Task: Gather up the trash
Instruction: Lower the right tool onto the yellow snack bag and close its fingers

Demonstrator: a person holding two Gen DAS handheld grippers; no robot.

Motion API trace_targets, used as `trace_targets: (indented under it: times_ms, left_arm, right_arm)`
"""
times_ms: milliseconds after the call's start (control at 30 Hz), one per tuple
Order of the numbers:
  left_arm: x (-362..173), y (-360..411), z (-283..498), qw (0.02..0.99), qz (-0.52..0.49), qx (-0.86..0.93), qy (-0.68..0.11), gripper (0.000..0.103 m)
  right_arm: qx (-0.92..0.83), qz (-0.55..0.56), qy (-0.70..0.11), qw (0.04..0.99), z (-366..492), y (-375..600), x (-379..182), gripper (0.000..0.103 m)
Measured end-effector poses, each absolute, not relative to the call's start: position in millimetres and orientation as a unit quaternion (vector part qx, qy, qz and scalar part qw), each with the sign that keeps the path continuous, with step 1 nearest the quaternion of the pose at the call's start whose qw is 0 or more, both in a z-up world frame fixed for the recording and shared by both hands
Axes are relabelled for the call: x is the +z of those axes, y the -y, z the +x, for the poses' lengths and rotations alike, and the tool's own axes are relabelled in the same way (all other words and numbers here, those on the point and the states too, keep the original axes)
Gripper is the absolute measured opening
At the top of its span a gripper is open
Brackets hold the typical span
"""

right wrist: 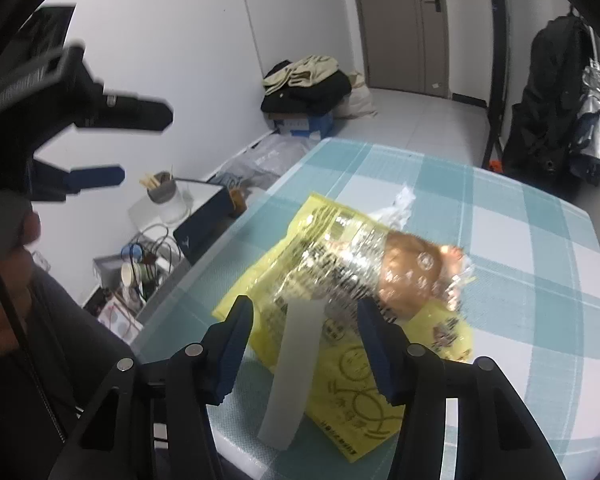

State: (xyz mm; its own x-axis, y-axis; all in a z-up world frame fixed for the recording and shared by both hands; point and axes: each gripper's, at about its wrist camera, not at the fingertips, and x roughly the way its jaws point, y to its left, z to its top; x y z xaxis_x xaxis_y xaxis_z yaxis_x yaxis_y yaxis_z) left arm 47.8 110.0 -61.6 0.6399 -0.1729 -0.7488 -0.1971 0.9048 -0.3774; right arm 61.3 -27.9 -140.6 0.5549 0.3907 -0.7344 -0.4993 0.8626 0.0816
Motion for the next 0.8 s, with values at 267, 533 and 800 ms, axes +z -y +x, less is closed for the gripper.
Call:
trace_targets:
  times_ms: [267,533,800]
  left_arm:
    - [-62,-111,48,0.881,-0.212,0.011,-0.424,0.102]
    - [-63,-108,46,0.883,-0.208,0.001,-0.421,0.102]
    - [-63,-89,40,0.888,-0.192,-0.059,-0.413,0.098]
  right_arm:
    - [0.239,-0.115,-0.399,0.878,59,20,-149,0.021]
    - [0.247,-0.130,-0.391,0.877,53,20,-146,0.011]
    - [0.243,-0.070,-0.382,0.889,51,43,-125,0.010]
